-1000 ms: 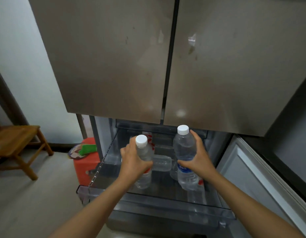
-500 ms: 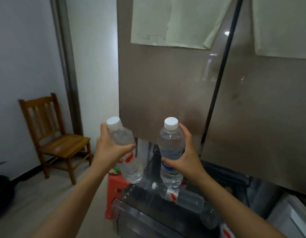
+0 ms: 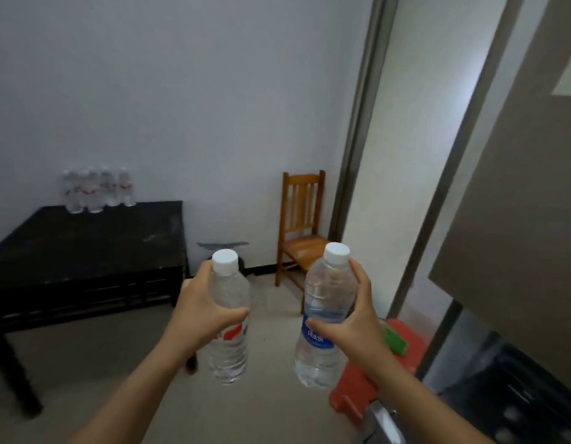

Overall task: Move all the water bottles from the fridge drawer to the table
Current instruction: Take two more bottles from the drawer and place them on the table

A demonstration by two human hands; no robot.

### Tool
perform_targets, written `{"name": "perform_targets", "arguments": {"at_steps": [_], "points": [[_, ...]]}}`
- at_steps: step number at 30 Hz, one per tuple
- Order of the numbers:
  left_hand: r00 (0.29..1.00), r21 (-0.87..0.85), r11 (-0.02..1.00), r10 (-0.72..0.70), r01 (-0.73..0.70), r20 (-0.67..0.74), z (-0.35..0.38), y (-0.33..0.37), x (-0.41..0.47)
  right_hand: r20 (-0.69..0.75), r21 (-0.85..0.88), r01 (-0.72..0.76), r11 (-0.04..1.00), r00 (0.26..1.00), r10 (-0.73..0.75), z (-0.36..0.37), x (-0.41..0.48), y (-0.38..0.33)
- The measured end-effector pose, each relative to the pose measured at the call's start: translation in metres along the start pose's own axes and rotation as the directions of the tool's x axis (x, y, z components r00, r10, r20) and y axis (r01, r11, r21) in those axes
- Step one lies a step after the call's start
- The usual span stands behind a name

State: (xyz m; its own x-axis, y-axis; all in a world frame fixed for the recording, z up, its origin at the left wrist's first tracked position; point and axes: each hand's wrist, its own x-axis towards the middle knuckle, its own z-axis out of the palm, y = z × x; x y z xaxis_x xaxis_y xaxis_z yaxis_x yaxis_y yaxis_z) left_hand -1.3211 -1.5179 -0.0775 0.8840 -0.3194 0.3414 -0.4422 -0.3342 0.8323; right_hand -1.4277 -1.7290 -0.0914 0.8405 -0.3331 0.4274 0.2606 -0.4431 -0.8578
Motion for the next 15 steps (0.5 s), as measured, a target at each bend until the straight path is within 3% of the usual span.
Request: {"name": "perform_targets", "arguments": {"at_steps": [7, 15], "points": [[0.953, 0.114, 0.952, -0.270, 0.286, -0.136, -0.051, -0.076, -0.031, 0.347, -0.079, 0.033, 0.996, 0.938, -0.003, 0.085, 0.028, 0.041], [0.875, 0.058, 0.901, -0.399, 0.429, -0.274, -0.080, -0.131, -0.038, 0.624, -0.100, 0.124, 0.987, 0.781, -0.035, 0.173, 0.055, 0.069]]}}
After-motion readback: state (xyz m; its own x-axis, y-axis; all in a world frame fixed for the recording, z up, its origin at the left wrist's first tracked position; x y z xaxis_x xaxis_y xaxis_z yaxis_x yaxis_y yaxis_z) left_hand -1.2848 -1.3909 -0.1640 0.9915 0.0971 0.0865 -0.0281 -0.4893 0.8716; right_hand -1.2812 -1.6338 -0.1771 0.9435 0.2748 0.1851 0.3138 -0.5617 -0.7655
